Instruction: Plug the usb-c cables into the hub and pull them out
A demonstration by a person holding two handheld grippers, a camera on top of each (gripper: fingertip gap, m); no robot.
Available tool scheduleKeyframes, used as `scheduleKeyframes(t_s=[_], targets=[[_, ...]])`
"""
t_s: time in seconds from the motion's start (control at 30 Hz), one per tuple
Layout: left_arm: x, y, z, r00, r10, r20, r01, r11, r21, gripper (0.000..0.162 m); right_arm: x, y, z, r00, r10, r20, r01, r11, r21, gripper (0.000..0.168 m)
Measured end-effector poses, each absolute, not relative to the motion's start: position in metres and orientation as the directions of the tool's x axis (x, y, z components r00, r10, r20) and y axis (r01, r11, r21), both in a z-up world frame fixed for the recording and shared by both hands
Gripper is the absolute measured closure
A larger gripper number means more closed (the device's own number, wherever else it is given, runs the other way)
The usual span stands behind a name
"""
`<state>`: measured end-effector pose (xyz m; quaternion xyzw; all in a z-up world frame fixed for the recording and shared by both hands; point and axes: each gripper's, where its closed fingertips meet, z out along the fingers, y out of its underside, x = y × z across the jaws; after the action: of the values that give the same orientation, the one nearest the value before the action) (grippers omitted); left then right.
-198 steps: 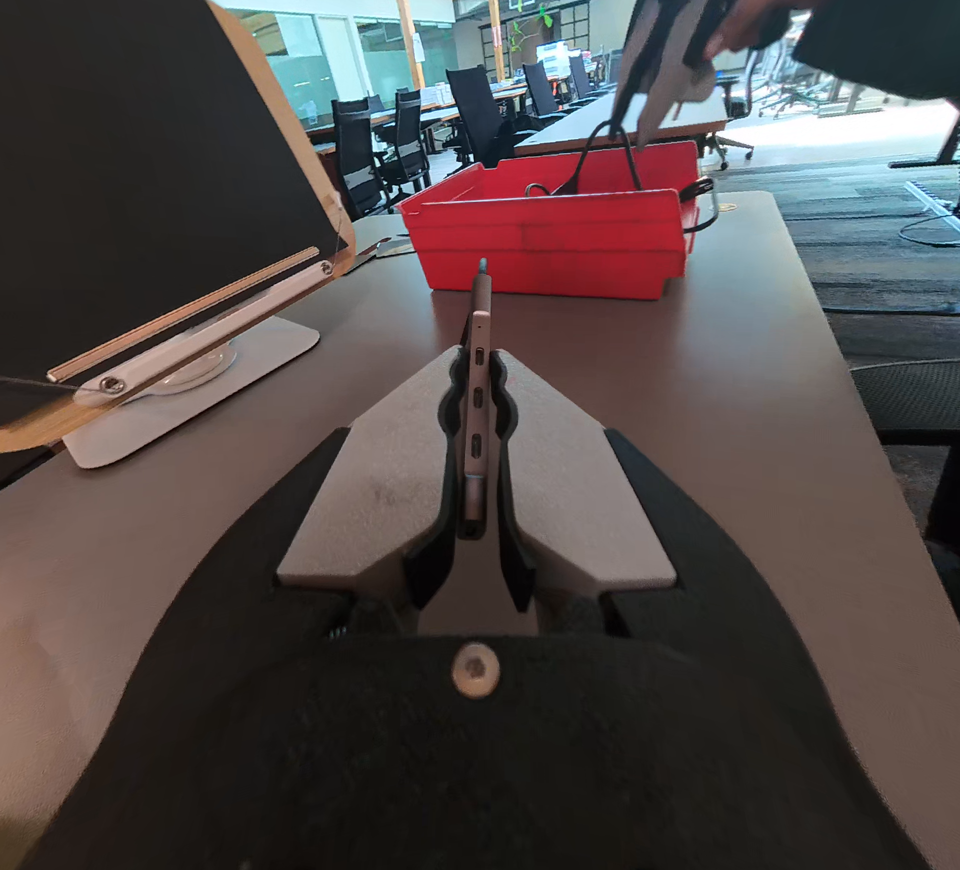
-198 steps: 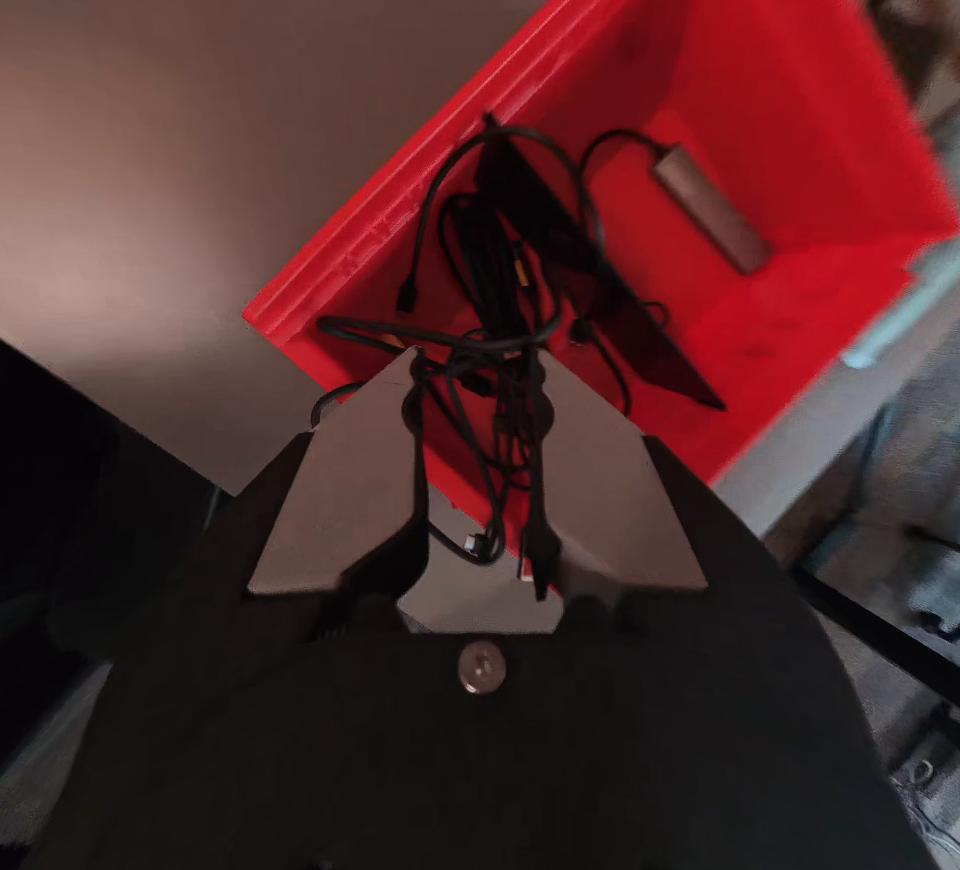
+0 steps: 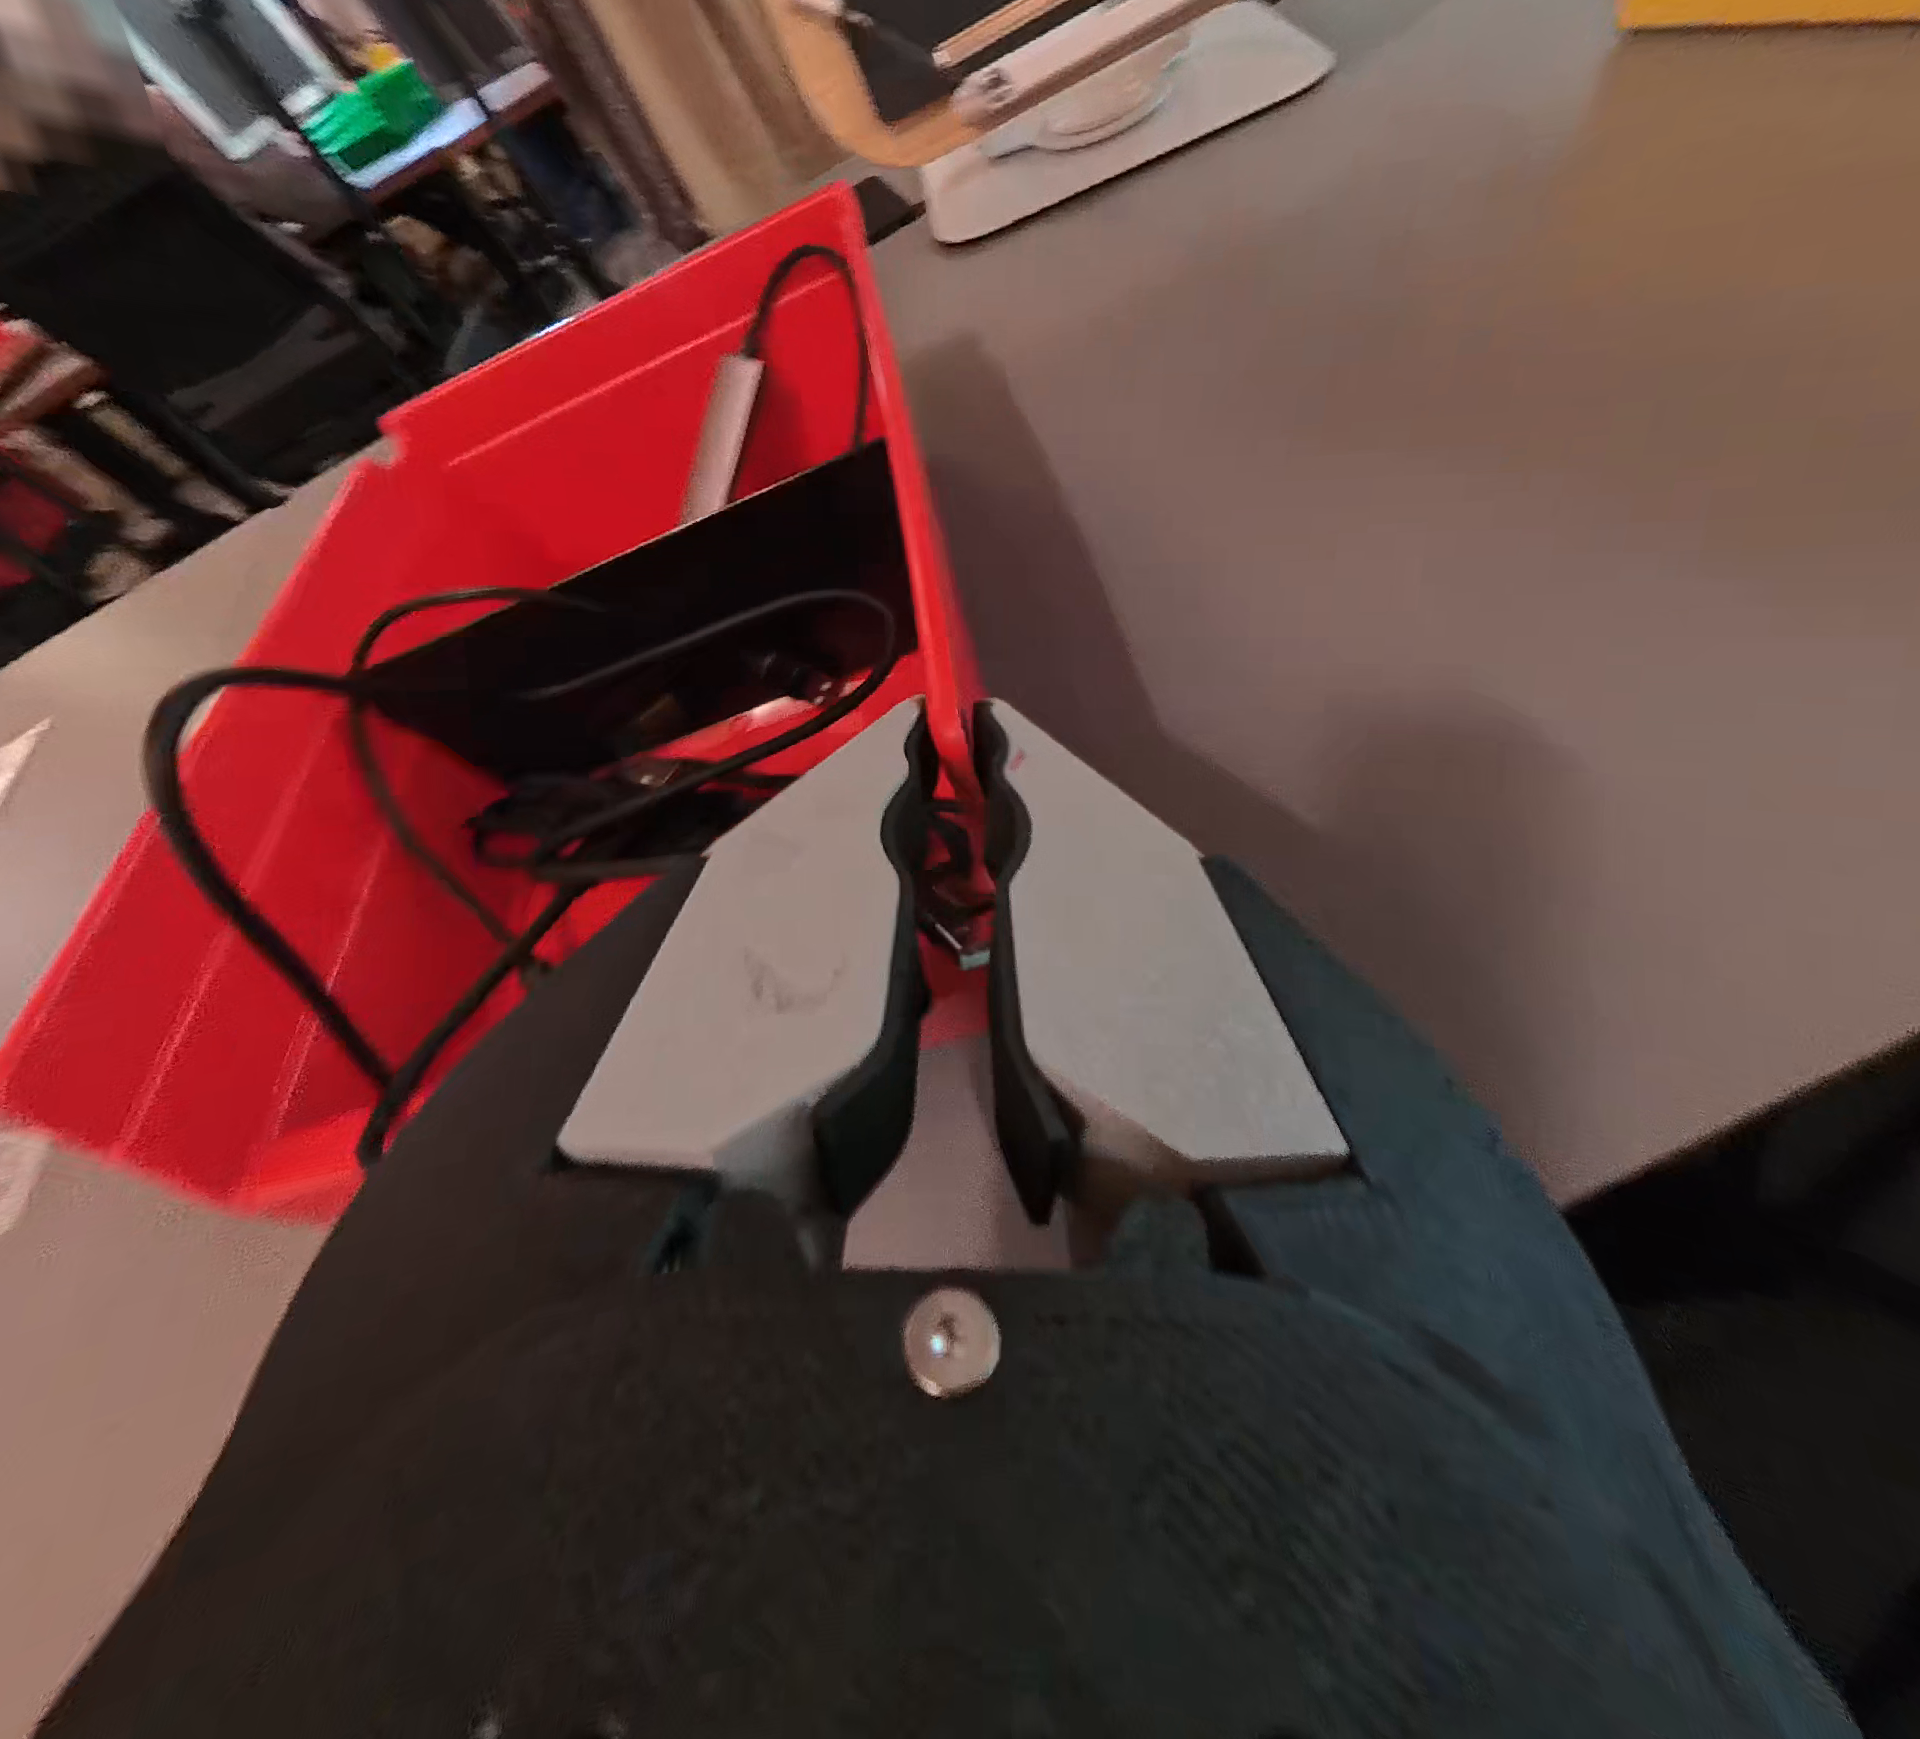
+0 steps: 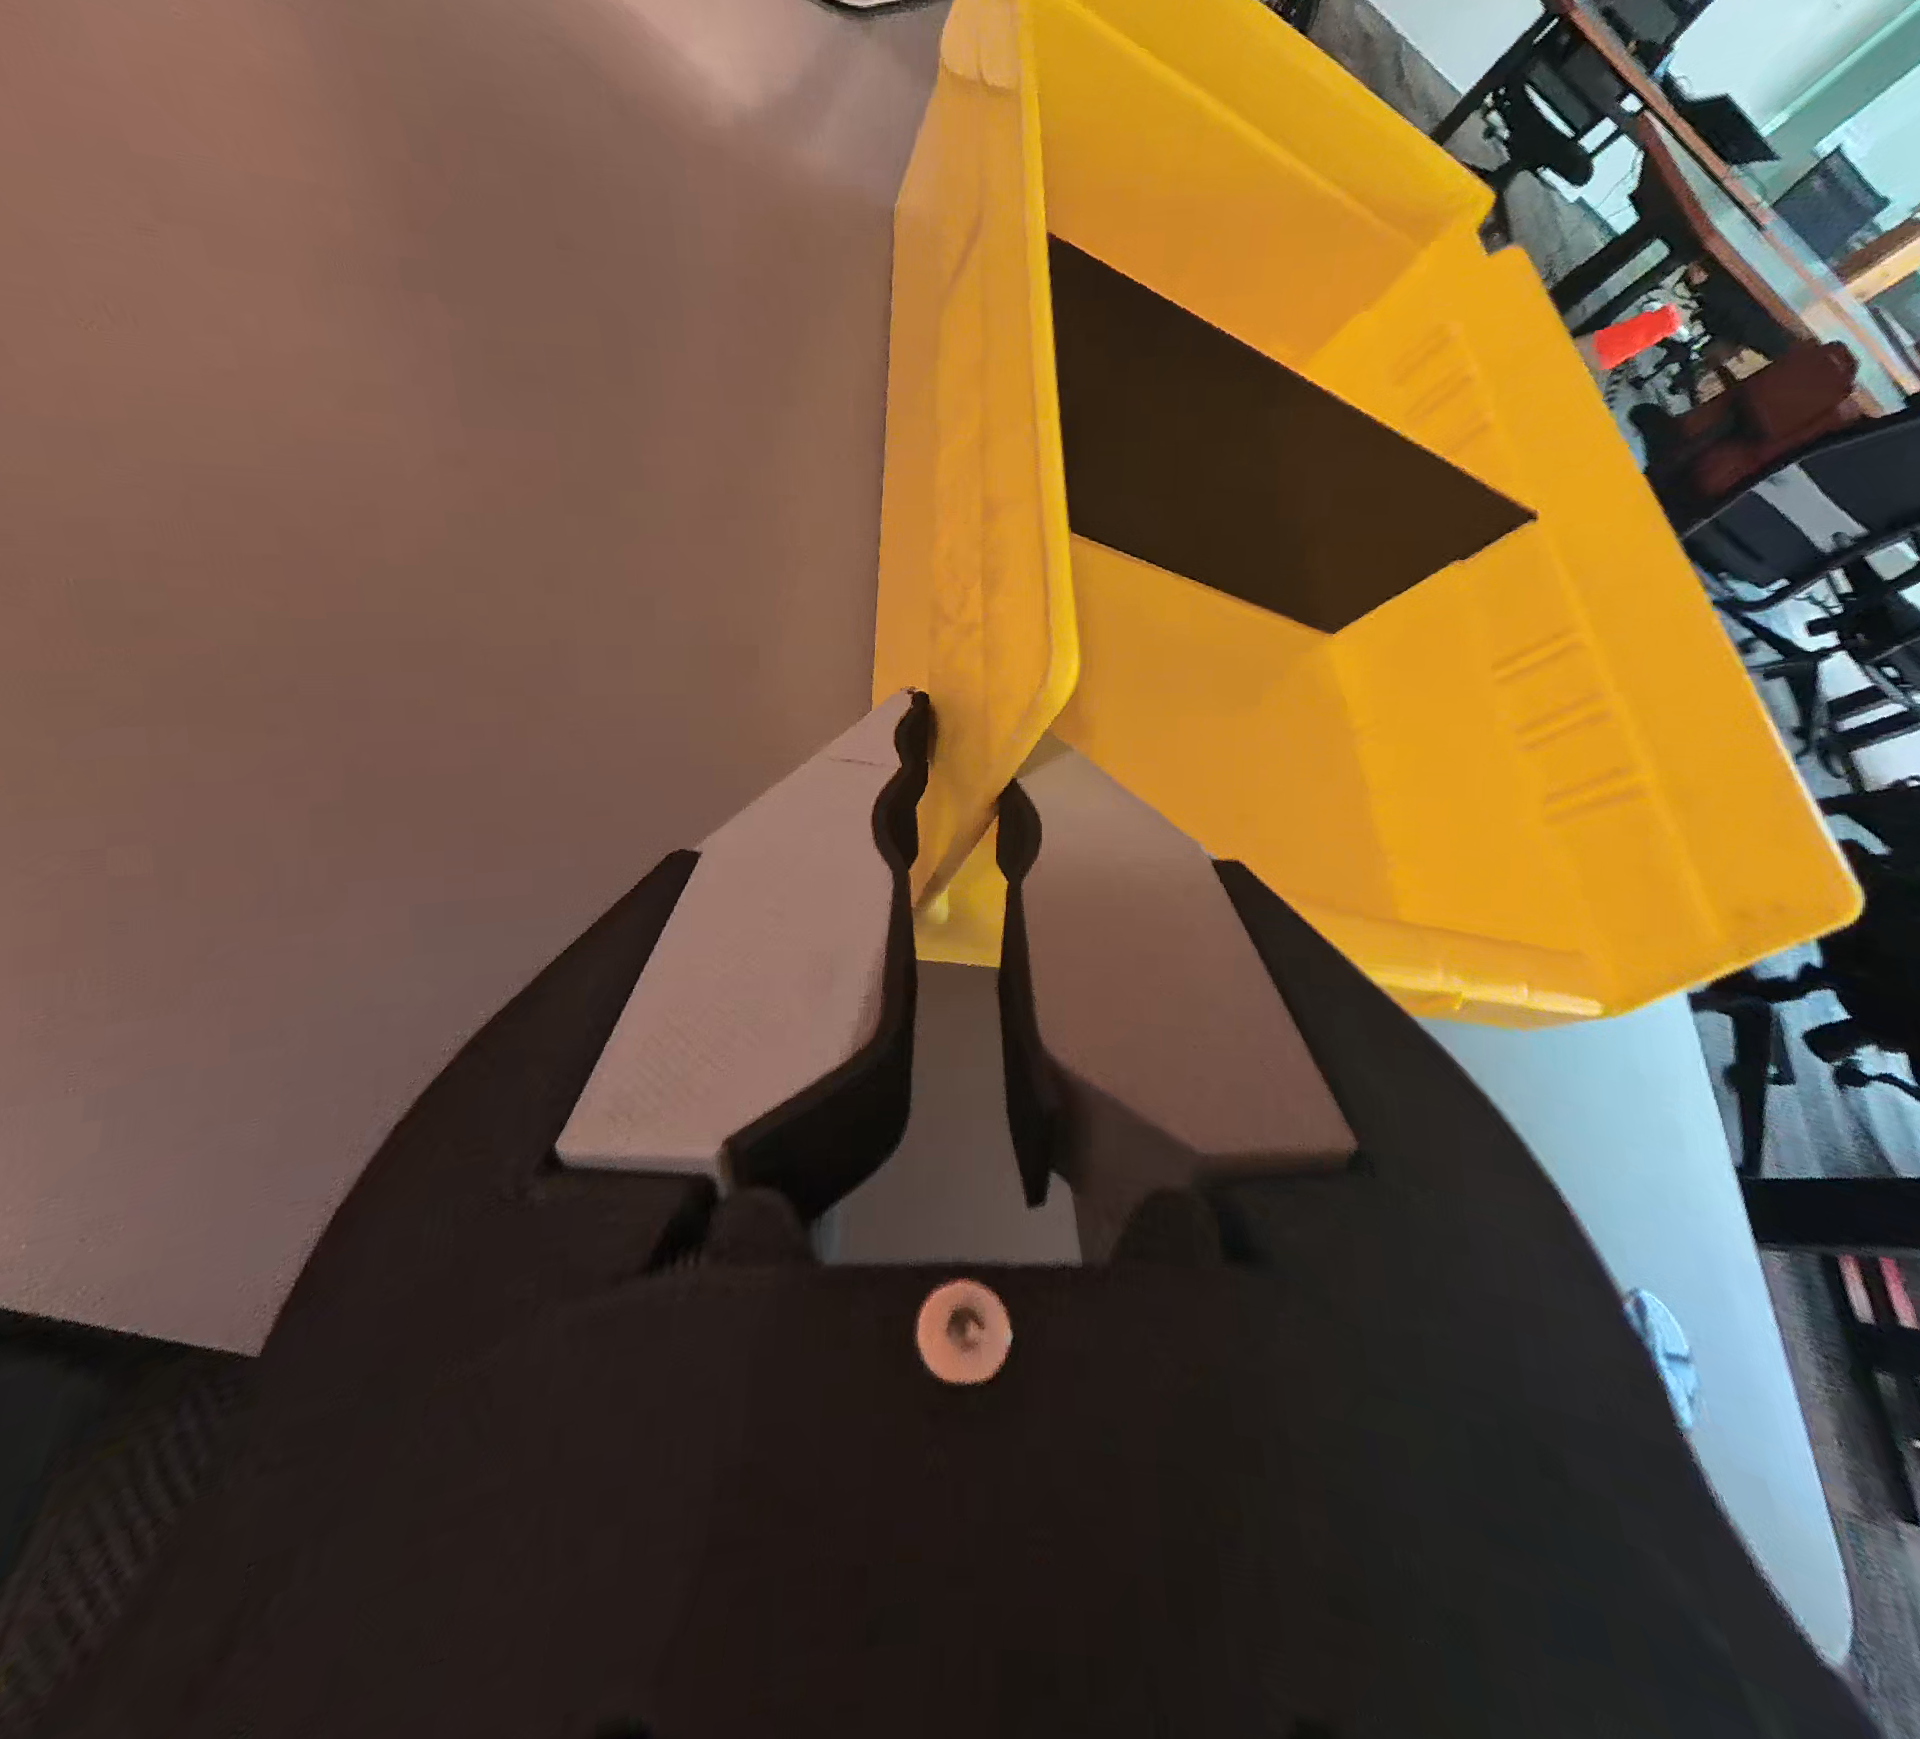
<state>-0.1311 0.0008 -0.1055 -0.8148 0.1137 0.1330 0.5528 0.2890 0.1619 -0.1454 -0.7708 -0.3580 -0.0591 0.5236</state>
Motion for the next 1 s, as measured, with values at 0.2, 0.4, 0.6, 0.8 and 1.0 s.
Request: scheduleKeyframes(t_s=[0.2,0.4,0.6,0.8,1.0], targets=[[-0.172,-0.022,-0.112,0.966,0.064,-0.252,-0.215,-0.345,-0.914,0.159,0.286,0.162,-0.144,0.756,0.45,0.475,0.597,-0.177,-0.782,0.162],[-0.154,-0.019,-0.112,0.983,0.062,-0.174,-0.145,-0.321,-0.936,0.161,0.289,0.162,-0.144,0.755,0.431,0.494,0.608,-0.181,-0.773,0.162],[-0.122,0.001,-0.113,0.973,-0.048,-0.226,-0.228,-0.365,-0.903,0.151,0.267,0.147,-0.131,0.716,0.525,0.46,0.592,-0.107,-0.799,0.15],[-0.098,-0.049,-0.103,0.925,-0.365,-0.108,-0.271,-0.431,-0.861,0.126,0.27,0.114,-0.064,0.714,0.64,0.285,0.403,-0.043,-0.914,0.123],[-0.151,-0.081,-0.093,0.942,-0.33,-0.065,-0.24,-0.527,-0.815,0.113,0.202,0.073,-0.004,0.474,0.876,0.086,0.189,-0.006,-0.982,0.122]])
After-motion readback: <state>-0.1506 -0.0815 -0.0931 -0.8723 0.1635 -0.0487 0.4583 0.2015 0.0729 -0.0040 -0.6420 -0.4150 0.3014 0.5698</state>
